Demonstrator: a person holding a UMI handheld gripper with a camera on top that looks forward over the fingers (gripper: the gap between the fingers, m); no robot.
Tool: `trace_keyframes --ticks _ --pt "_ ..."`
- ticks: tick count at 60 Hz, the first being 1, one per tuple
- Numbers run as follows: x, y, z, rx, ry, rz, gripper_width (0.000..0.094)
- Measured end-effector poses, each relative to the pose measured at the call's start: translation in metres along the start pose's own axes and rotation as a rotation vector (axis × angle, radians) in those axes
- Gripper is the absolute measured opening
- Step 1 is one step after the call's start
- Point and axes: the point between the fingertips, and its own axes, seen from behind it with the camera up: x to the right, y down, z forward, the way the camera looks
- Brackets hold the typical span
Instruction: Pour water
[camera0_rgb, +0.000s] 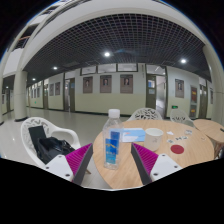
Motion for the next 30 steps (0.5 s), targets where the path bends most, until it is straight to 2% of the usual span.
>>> trace_keyframes --ticks 12,16,20,21,30 --pt "0.010 0.005 0.094 -0.009 0.113 -0.003 0.0823" --pt "0.014 0.006 0.112 -0.010 0.139 0.014 0.0784" --pt "0.015 0.007 0.126 -0.008 0.146 0.025 0.0529" --pt "0.016 0.009 0.126 -0.011 0.151 0.032 0.0490" --pt "0.017 0.008 0.131 -0.013 0.159 0.075 0.0348"
